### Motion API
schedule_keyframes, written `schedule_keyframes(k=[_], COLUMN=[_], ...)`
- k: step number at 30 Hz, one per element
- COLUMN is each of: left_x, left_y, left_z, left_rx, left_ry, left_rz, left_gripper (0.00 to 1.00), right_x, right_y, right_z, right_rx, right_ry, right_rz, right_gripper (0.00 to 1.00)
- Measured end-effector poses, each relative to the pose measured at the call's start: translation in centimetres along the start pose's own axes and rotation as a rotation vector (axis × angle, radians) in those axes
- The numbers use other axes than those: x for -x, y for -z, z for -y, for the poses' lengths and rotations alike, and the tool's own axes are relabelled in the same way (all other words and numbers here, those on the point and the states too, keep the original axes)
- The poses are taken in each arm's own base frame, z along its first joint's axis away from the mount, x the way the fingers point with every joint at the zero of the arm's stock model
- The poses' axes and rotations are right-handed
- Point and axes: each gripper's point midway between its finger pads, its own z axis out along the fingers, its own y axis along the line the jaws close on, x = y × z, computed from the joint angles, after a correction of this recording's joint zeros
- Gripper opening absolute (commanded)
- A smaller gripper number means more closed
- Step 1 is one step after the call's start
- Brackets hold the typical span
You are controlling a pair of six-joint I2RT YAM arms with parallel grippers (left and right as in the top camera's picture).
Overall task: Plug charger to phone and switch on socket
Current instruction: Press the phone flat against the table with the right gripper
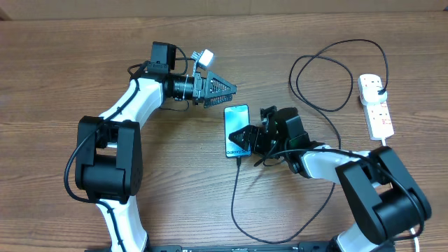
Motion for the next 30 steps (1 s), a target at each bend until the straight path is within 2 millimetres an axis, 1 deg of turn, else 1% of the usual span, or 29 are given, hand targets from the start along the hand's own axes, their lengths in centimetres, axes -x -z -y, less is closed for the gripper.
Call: schedule_keyframes(k=[4, 7, 9, 15, 16, 18, 19, 21, 30], left_x=[0.0, 0.0, 0.0, 0.1, 0.1, 0.1, 0.1, 0.1, 0.2], left_y=[0.0, 0.0, 0.0, 0.0, 0.0, 0.0, 0.0, 0.0, 0.0], left_z=[0.0, 0.0, 0.0, -0.3, -0.3, -0.3, -0.3, -0.4, -0.6], left_rx=[0.001, 0.001, 0.001, 0.015, 0.015, 0.019, 0.019, 0.022, 0.033], left_ry=[-0.001, -0.001, -0.001, -0.001, -0.001, -0.001, 0.0, -0.001, -0.002], left_rz=[0.0, 0.0, 0.0, 0.004, 0.004, 0.005, 0.005, 0.006, 0.01], left_gripper=[1.0, 1.0, 1.0, 1.0, 1.0, 1.0, 1.0, 1.0, 1.0], right_x=[0.2, 0.4, 0.6, 1.3, 1.3, 1.4, 1.6, 1.9, 2.2], right_y=[0.5, 0.7, 0.8, 1.1, 1.1, 1.1, 1.2, 1.3, 1.8], right_z=[0.3, 0.5, 0.6, 0.8, 0.8, 0.7, 0.6, 0.4, 1.0], right_rx=[-0.047, -0.093, -0.122, -0.167, -0.167, -0.166, -0.167, -0.169, -0.247], right_ry=[-0.02, -0.035, -0.035, -0.027, -0.025, -0.026, -0.024, -0.011, -0.037], right_rz=[0.002, -0.005, -0.008, 0.01, 0.011, 0.014, 0.02, 0.032, 0.029], right_gripper=[0.73, 0.76, 0.8, 0.81, 0.84, 0.96, 1.0, 1.0, 1.0])
